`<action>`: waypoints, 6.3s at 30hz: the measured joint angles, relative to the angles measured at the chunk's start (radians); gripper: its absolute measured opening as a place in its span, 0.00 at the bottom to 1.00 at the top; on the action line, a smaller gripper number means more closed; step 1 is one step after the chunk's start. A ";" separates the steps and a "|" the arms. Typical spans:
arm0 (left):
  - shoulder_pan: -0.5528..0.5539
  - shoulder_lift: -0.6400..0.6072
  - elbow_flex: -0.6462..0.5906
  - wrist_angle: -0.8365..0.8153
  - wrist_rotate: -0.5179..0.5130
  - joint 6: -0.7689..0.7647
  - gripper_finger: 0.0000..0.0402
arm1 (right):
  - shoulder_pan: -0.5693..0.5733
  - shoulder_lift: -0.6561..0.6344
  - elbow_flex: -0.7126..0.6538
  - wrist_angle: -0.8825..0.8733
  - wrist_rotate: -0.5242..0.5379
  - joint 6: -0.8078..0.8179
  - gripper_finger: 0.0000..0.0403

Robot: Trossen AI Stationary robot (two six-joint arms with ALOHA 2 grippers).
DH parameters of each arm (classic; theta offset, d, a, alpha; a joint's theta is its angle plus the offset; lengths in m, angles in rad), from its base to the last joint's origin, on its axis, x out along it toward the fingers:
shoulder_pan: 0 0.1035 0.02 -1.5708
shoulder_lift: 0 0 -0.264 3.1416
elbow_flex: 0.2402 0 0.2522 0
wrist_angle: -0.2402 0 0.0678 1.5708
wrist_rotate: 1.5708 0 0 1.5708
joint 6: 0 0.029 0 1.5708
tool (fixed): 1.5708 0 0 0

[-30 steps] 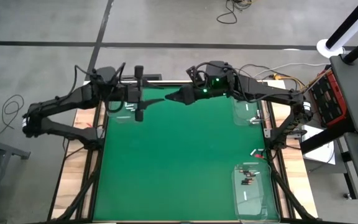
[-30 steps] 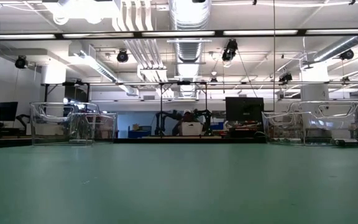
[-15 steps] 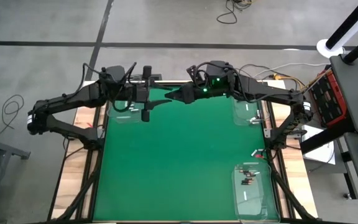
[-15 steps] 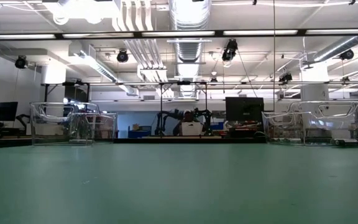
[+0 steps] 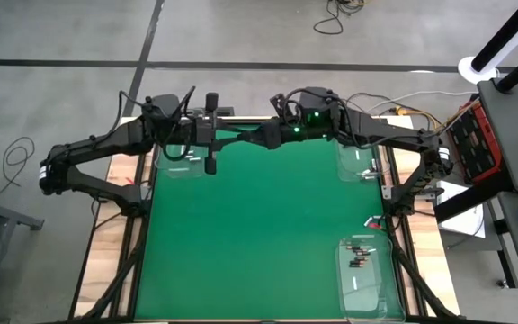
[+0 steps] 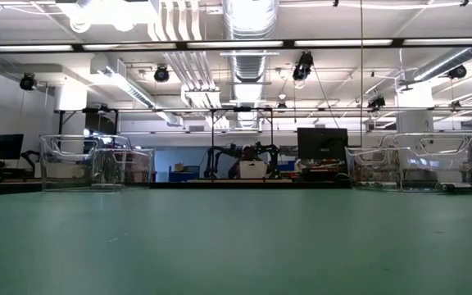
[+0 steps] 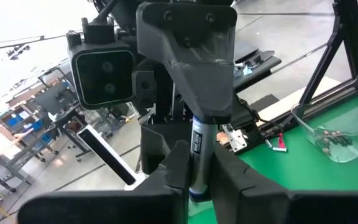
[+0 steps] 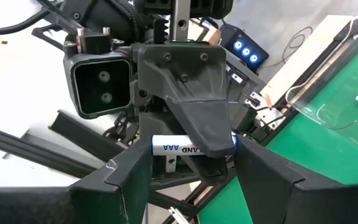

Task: Sort batteries
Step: Put the blue battery into the top left transparent bin

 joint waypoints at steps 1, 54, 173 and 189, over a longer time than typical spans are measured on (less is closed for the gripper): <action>-0.001 -0.003 0.000 -0.001 -0.001 -0.003 0.06 | 0.000 0.000 0.000 0.004 0.000 -0.002 0.50; 0.617 0.162 -0.296 -0.773 -0.504 -0.123 0.03 | 0.166 -0.007 -0.025 -0.506 0.108 -0.110 0.78; 0.656 -0.192 -0.326 -0.661 -0.051 -0.113 0.34 | 0.193 -0.353 -1.197 -0.751 -0.132 0.639 0.76; 0.656 -0.192 -0.326 -0.675 -0.051 -0.110 0.34 | 0.193 -0.355 -1.262 -0.671 -0.072 0.662 0.70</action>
